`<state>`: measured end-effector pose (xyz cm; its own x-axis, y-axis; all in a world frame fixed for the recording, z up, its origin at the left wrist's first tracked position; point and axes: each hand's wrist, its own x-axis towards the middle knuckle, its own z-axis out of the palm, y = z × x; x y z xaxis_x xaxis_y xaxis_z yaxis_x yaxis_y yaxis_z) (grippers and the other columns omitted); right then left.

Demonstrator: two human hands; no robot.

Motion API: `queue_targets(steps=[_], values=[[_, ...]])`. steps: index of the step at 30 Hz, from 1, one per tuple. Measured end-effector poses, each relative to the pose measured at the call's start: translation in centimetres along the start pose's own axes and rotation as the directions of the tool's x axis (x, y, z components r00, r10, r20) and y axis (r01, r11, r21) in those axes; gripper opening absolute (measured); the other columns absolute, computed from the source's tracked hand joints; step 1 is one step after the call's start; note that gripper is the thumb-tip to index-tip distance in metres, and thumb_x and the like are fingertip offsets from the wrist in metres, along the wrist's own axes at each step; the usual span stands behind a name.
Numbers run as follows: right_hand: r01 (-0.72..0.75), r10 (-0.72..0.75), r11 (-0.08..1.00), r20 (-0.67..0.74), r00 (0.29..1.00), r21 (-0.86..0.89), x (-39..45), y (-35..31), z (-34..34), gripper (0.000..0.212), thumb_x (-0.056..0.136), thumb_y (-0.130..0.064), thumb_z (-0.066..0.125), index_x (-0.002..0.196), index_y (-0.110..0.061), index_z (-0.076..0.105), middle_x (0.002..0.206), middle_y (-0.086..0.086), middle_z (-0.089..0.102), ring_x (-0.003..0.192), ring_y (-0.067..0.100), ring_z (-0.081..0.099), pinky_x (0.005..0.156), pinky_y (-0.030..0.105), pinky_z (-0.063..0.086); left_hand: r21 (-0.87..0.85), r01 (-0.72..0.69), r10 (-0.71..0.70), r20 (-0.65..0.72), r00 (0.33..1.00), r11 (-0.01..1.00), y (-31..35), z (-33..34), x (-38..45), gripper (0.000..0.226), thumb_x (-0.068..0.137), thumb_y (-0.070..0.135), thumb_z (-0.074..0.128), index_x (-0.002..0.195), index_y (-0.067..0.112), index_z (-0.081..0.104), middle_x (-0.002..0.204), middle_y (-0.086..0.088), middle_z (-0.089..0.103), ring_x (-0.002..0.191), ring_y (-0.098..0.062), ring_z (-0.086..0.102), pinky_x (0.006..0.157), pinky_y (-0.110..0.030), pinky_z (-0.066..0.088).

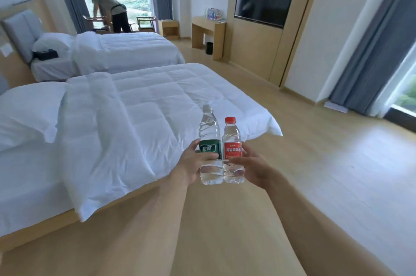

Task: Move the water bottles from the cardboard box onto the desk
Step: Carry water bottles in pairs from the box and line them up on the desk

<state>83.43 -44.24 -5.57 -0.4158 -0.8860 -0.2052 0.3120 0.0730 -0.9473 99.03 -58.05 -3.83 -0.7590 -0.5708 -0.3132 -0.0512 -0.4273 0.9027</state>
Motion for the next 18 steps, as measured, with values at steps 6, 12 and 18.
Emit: queue_targets(steps=[6, 12, 18], values=[[0.073, -0.063, 0.996, -0.160, 0.985, 0.054, -2.2, -3.5, -10.0, 0.053, 0.072, 0.002, 0.077, 0.118, -0.022, 0.068, 0.104, 0.010, 0.071, 0.091, 0.025, 0.070, 0.065, 0.034, 0.056, 0.057, 0.027, -0.037, 0.178, 0.983, 0.998, -0.7, 10.1, 7.2, 0.062, 0.076, -0.010, 0.078, 0.126, 0.021, 0.056, 0.100, -0.011, 0.076, 0.084, -0.029, 0.076, 0.062, -0.041, 0.061], [0.065, -0.055, 0.998, -0.331, 0.942, 0.019, -2.6, -5.7, -17.9, 0.059, 0.081, 0.011, 0.068, 0.131, -0.018, 0.056, 0.108, 0.011, 0.068, 0.091, 0.025, 0.068, 0.073, 0.038, 0.053, 0.150, 0.027, -0.072, 0.306, 0.949, 0.988, -1.2, 18.0, 13.9, 0.064, 0.075, -0.002, 0.082, 0.130, 0.016, 0.054, 0.120, -0.013, 0.069, 0.103, -0.034, 0.072, 0.087, -0.058, 0.058], [0.035, -0.015, 0.999, -0.454, 0.891, 0.035, 0.5, -7.9, -23.9, 0.063, 0.084, 0.014, 0.065, 0.137, -0.018, 0.052, 0.103, 0.009, 0.065, 0.087, 0.024, 0.064, 0.076, 0.040, 0.050, 0.217, 0.025, -0.114, 0.406, 0.907, 0.976, -0.9, 23.3, 22.0, 0.070, 0.069, 0.003, 0.087, 0.128, 0.021, 0.055, 0.120, -0.010, 0.068, 0.105, -0.034, 0.070, 0.086, -0.056, 0.058]])
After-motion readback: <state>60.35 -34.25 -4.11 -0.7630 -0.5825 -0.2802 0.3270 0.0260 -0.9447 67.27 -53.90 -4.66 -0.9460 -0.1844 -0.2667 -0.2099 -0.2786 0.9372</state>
